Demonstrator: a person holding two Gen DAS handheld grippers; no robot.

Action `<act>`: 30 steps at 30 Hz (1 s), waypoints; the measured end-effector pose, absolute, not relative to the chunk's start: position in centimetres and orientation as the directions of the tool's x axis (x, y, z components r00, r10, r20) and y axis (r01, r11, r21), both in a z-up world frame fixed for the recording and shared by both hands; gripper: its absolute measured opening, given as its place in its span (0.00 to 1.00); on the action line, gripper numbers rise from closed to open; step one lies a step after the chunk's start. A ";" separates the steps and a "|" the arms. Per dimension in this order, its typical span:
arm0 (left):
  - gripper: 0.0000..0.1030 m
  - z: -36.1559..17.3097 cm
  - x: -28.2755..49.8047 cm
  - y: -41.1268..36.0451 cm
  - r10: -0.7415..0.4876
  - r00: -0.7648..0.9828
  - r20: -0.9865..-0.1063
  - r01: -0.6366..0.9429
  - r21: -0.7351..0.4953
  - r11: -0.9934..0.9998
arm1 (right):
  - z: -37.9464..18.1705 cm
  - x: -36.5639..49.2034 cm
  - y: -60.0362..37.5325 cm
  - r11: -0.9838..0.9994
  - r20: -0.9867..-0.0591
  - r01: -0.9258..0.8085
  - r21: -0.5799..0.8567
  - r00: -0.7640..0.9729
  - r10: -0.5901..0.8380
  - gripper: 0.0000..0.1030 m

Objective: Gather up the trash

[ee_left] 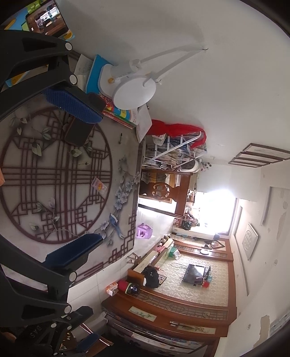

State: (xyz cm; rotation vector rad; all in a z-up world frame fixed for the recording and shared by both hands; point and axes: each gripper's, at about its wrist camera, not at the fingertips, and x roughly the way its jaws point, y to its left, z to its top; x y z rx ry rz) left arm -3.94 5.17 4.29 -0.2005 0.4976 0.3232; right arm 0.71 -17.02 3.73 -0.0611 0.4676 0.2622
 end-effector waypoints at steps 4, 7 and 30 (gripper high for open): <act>0.92 4.3 -3.9 5.2 0.253 0.828 -0.500 -0.351 -0.111 0.930 | 3.7 0.7 -17.5 0.967 -0.456 -0.255 0.005 0.860 0.229 0.95; 0.92 4.3 -3.9 4.8 0.250 0.835 -0.490 -0.339 -0.102 0.935 | 3.6 0.7 -17.7 0.968 -0.456 -0.251 -0.001 0.862 0.223 0.95; 0.92 5.2 -4.5 3.3 0.238 0.848 -0.474 -0.319 -0.099 0.943 | 2.9 0.9 -18.3 0.974 -0.475 -0.228 -0.002 0.857 0.199 0.95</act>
